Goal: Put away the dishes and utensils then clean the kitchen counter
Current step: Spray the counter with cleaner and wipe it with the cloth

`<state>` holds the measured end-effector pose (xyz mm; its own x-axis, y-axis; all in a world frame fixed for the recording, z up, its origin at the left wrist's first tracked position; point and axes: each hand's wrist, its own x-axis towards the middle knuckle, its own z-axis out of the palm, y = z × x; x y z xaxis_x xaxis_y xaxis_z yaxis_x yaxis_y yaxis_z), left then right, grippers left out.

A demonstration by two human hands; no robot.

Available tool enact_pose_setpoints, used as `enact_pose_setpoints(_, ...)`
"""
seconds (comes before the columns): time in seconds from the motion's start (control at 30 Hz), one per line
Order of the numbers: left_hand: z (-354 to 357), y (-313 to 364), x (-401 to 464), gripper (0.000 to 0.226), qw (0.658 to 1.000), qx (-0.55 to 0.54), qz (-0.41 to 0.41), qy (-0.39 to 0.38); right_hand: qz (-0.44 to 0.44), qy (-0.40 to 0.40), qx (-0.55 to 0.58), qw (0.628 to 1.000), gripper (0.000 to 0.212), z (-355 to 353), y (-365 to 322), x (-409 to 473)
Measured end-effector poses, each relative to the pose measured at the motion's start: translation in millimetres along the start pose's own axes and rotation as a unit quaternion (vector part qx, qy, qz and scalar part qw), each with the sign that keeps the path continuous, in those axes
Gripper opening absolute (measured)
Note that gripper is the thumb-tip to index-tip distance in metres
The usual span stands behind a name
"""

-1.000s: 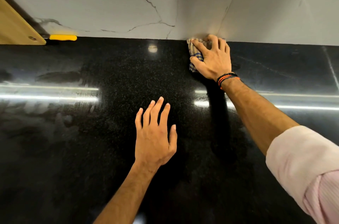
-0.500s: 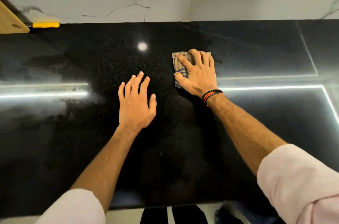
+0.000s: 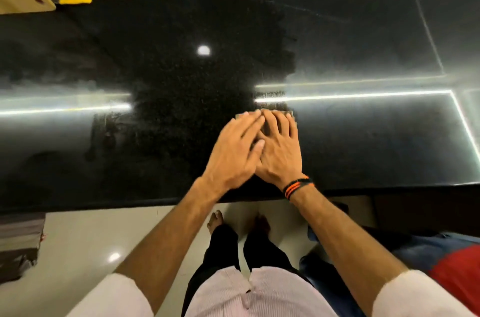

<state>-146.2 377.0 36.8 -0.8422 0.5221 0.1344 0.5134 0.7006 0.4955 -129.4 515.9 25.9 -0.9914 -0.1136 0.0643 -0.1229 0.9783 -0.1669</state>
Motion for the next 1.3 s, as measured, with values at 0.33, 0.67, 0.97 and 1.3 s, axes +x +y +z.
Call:
enact_pose_setpoints(0.33, 19, 33, -73, 0.053, 0.997, -0.071, -0.006, -0.006, -0.001, 0.018, 0.023, 1.0, 0.065, 2, -16, -76)
enact_pose_setpoints(0.67, -3, 39, -78, 0.065, 0.992, -0.123, -0.002, -0.016, -0.067, -0.025, 0.196, 0.978, 0.084, -20, 7, -87)
enact_pose_setpoints(0.97, 9, 14, -96, 0.096, 0.994, 0.061, 0.054, -0.074, -0.185, 0.004, 0.142, 0.972, 0.072, -10, 59, -110)
enact_pose_setpoints(1.3, 9, 16, -91, 0.061, 0.999, -0.032, 0.041, -0.007, -0.16, 0.015, 0.269, 0.95, 0.059, -23, 68, -99)
